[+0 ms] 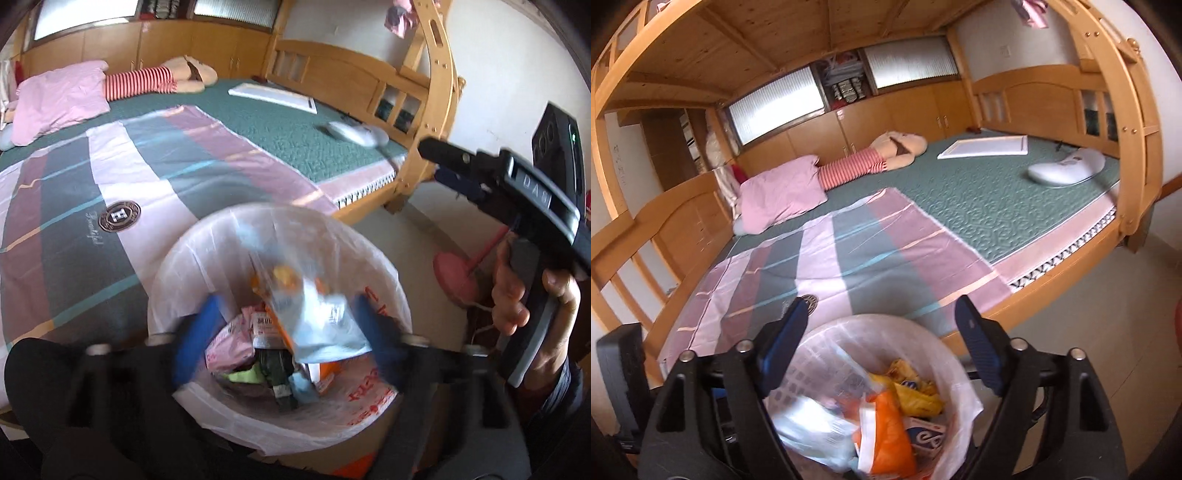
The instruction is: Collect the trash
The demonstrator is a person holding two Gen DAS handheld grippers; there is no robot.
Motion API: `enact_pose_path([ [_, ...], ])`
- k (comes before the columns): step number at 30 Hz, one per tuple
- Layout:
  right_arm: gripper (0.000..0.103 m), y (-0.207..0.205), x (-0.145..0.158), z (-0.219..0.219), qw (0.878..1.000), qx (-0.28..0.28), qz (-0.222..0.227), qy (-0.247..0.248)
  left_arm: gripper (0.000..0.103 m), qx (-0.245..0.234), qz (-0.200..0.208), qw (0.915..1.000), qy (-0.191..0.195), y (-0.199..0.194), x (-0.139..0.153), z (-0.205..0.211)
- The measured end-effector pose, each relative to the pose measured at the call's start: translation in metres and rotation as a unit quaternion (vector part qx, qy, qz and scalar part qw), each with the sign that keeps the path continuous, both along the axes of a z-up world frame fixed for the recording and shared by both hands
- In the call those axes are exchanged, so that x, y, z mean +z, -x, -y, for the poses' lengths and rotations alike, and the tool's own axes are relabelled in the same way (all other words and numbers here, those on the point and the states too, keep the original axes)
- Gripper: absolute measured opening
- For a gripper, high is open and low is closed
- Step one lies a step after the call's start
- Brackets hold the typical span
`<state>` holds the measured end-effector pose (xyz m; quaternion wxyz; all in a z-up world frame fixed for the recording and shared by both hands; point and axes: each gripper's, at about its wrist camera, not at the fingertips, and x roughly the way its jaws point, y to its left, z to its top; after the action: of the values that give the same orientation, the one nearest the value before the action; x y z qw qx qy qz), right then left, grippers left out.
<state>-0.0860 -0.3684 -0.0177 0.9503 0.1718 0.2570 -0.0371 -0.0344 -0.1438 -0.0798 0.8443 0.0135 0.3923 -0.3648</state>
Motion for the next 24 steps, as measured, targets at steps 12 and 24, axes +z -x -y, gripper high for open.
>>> enact_pose_path([
  [12, 0.099, -0.003, -0.009, -0.046, 0.990, 0.007, 0.003, 0.143, 0.099, 0.186, 0.134, 0.9719, -0.055, 0.006, 0.065, -0.033],
  [24, 0.099, -0.005, -0.011, -0.057, 0.988, 0.024, 0.002, 0.150, 0.099, 0.248, 0.147, 0.9554, -0.062, 0.008, 0.076, -0.050],
])
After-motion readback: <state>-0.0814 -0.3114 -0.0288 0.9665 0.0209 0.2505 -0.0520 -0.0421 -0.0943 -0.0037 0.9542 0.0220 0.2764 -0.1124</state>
